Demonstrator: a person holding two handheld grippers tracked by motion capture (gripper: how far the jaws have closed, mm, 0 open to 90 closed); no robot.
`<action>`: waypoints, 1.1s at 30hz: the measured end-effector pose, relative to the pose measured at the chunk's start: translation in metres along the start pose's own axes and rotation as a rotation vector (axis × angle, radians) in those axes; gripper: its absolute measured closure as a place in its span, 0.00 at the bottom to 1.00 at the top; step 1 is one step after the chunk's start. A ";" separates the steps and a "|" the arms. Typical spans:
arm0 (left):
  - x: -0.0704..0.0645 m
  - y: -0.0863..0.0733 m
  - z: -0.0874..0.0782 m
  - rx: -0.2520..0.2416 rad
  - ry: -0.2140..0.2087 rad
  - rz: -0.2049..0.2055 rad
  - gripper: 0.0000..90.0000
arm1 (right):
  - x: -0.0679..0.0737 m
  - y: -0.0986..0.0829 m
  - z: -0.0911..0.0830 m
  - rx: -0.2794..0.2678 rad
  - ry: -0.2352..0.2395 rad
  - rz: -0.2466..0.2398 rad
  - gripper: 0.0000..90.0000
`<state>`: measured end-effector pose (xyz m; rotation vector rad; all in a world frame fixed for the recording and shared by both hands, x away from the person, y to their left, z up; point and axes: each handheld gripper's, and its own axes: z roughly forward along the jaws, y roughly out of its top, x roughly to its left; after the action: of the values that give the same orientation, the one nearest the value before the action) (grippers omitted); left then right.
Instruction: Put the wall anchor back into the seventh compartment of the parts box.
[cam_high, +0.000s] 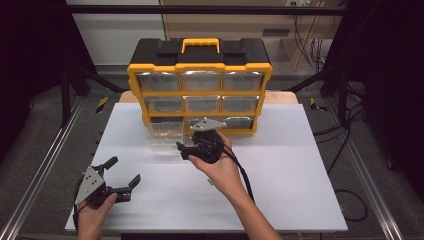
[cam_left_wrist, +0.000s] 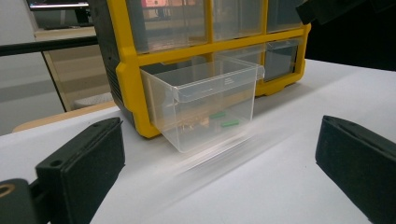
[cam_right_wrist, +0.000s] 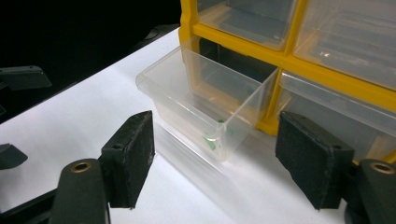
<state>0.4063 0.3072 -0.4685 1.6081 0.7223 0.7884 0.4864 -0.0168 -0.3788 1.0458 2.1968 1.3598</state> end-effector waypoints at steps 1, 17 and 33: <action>0.000 0.000 0.000 -0.001 0.000 0.001 0.01 | 0.000 -0.001 -0.002 0.003 0.001 0.003 0.30; -0.001 0.000 0.001 0.006 -0.003 0.007 0.01 | -0.010 -0.026 -0.018 0.023 -0.025 0.025 0.19; -0.002 0.000 0.002 0.009 -0.005 0.012 0.01 | -0.017 -0.054 -0.027 0.045 -0.033 0.068 0.14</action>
<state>0.4066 0.3052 -0.4691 1.6230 0.7147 0.7907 0.4593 -0.0601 -0.4145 1.1604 2.1959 1.3175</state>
